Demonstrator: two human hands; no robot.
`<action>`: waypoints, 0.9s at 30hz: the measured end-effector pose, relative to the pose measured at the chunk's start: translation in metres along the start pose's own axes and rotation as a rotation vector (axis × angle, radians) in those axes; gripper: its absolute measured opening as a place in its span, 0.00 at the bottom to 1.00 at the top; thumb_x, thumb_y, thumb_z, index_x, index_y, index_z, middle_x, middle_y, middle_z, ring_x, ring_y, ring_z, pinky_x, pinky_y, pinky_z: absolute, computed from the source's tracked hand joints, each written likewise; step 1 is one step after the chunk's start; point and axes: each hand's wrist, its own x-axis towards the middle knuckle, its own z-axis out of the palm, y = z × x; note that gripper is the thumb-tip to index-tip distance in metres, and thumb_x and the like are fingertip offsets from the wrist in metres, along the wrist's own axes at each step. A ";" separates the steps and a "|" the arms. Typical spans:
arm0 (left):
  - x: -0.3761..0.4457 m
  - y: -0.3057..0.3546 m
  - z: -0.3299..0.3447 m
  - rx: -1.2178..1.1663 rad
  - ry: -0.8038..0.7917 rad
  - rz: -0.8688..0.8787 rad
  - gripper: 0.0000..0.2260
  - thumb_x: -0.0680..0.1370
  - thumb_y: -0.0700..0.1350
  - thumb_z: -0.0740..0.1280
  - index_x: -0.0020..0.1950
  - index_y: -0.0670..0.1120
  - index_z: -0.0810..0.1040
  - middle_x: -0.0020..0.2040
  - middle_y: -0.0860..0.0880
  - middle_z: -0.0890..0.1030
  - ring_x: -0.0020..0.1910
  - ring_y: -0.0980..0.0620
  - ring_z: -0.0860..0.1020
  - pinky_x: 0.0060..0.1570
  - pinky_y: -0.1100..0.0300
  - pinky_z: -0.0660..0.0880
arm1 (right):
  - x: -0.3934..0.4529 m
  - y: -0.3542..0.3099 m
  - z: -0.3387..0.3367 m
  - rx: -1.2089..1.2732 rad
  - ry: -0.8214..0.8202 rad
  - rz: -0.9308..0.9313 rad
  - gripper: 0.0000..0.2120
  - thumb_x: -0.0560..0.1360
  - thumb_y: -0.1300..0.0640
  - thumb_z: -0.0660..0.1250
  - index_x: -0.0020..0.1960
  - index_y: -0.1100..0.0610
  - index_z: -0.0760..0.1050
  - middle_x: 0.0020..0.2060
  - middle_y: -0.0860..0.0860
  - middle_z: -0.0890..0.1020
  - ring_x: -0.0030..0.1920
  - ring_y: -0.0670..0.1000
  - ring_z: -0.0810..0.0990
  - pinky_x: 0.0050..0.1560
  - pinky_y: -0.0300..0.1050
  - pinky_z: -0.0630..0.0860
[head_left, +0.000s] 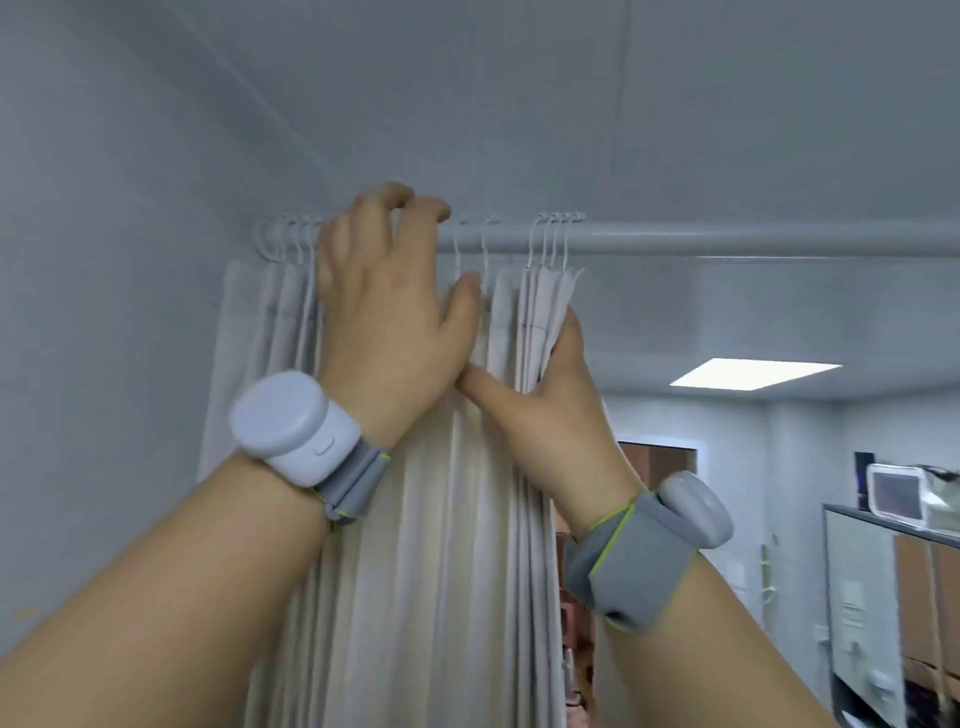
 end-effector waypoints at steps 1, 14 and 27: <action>-0.012 -0.026 -0.010 0.046 0.003 -0.097 0.23 0.73 0.53 0.62 0.66 0.45 0.70 0.66 0.42 0.68 0.65 0.40 0.66 0.67 0.44 0.61 | 0.000 -0.003 0.023 0.010 -0.006 0.000 0.54 0.57 0.34 0.70 0.76 0.49 0.51 0.70 0.49 0.68 0.70 0.49 0.68 0.69 0.52 0.67; -0.092 -0.095 -0.036 -0.123 -0.077 -0.397 0.27 0.81 0.46 0.58 0.77 0.42 0.53 0.75 0.44 0.58 0.75 0.51 0.58 0.74 0.57 0.56 | -0.002 -0.012 0.128 0.182 -0.002 -0.024 0.53 0.65 0.52 0.76 0.77 0.46 0.43 0.68 0.48 0.65 0.65 0.45 0.66 0.59 0.36 0.61; -0.102 -0.096 -0.014 0.029 -0.075 -0.417 0.17 0.78 0.42 0.61 0.67 0.43 0.68 0.77 0.44 0.54 0.75 0.48 0.54 0.74 0.52 0.56 | 0.007 -0.013 0.160 0.325 -0.029 0.049 0.49 0.63 0.48 0.72 0.75 0.40 0.46 0.61 0.50 0.73 0.59 0.51 0.77 0.61 0.51 0.75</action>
